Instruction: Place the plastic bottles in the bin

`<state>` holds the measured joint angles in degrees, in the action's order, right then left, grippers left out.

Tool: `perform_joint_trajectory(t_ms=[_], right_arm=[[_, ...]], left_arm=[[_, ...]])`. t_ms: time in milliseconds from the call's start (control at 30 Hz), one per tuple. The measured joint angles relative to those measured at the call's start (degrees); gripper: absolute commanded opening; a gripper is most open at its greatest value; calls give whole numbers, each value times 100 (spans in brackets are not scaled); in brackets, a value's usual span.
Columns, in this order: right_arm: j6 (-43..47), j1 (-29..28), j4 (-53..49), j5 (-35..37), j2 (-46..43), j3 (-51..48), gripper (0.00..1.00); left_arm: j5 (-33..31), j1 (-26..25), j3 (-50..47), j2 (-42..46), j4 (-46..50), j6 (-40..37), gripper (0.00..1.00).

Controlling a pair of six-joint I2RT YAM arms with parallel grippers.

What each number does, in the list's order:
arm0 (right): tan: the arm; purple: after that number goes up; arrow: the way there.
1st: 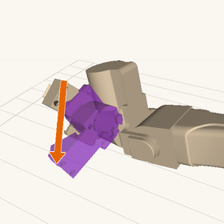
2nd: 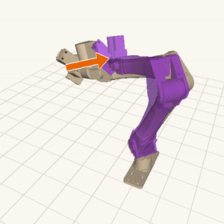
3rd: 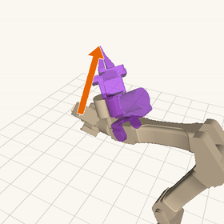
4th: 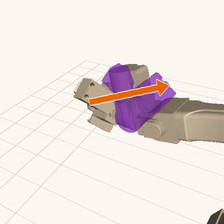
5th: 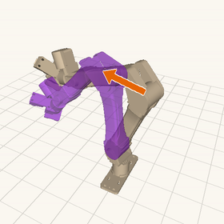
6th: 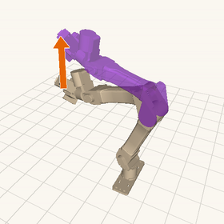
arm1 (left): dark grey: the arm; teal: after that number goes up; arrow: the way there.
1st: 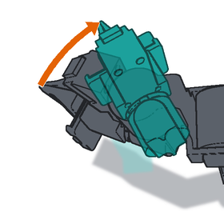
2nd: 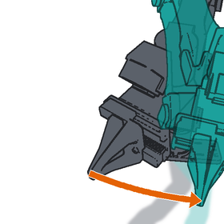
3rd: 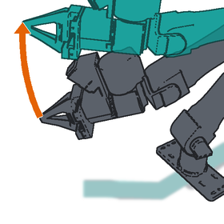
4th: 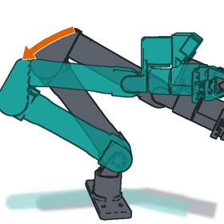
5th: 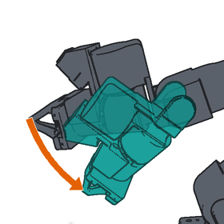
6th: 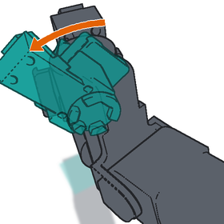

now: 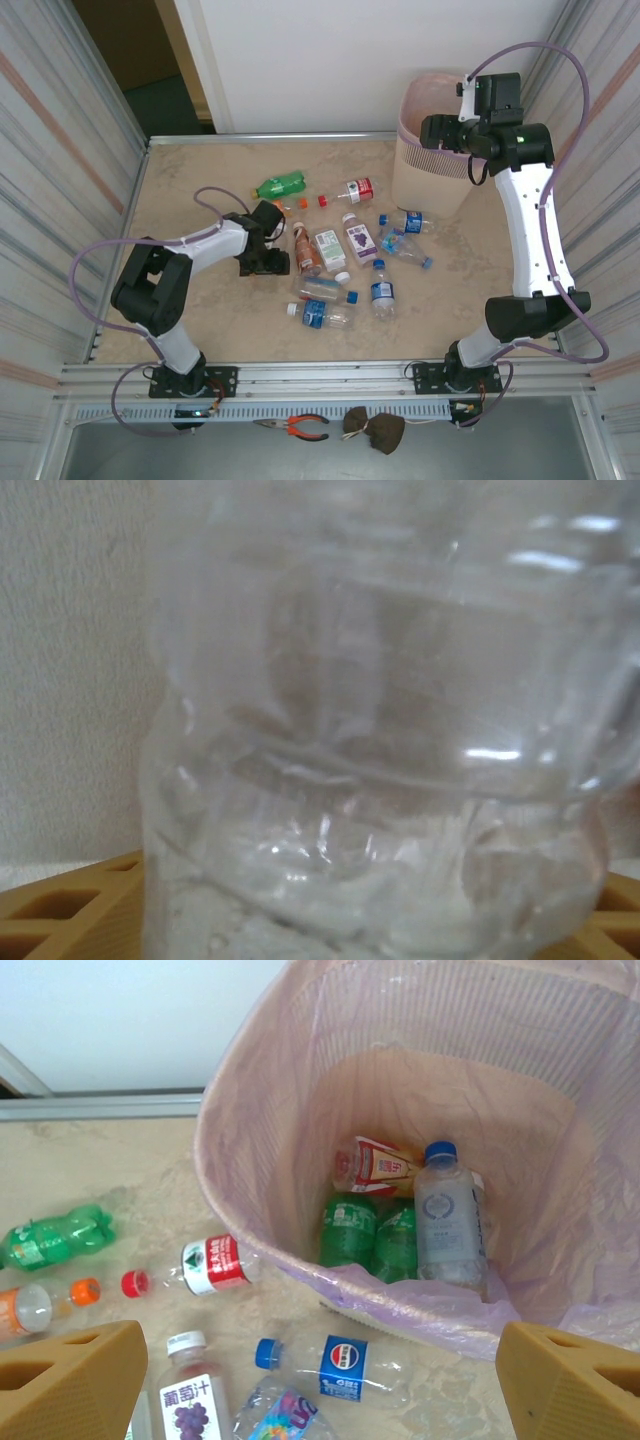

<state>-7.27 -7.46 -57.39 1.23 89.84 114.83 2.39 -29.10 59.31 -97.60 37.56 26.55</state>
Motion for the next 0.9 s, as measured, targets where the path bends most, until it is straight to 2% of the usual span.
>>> perform_joint_trajectory(t_ms=[500, 900], right_arm=[[0, -46, -2, 0, 0, 7, 89], [0, -120, -4, -13, 0, 120, 89]], left_arm=[[221, 24, 0, 50, 2, -120, 62], [258, 24, 0, 446, 15, -142, 58]])
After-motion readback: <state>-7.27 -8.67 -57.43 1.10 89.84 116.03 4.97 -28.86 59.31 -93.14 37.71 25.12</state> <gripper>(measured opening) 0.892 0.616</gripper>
